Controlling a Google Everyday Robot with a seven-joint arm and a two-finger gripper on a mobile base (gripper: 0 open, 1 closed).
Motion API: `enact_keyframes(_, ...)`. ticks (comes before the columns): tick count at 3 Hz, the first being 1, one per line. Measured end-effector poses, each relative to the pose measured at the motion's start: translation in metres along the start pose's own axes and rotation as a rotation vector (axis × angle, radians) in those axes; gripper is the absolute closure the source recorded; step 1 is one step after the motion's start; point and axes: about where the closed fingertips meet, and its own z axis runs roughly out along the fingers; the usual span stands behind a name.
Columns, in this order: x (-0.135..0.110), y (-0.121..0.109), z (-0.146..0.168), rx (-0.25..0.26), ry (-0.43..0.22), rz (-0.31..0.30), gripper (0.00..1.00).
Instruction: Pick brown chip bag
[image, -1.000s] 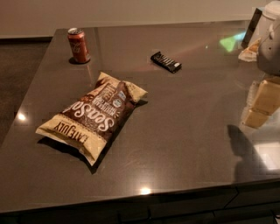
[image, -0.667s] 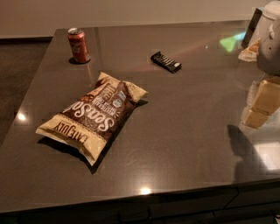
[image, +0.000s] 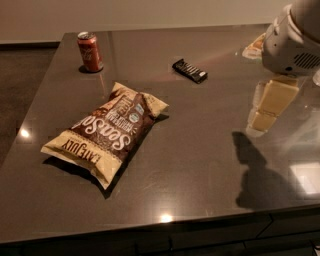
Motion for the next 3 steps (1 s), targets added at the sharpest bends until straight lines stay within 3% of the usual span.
enact_keyframes(3, -0.105, -0.041, 0.068, -0.071, -0.086, -0.252, 0.00)
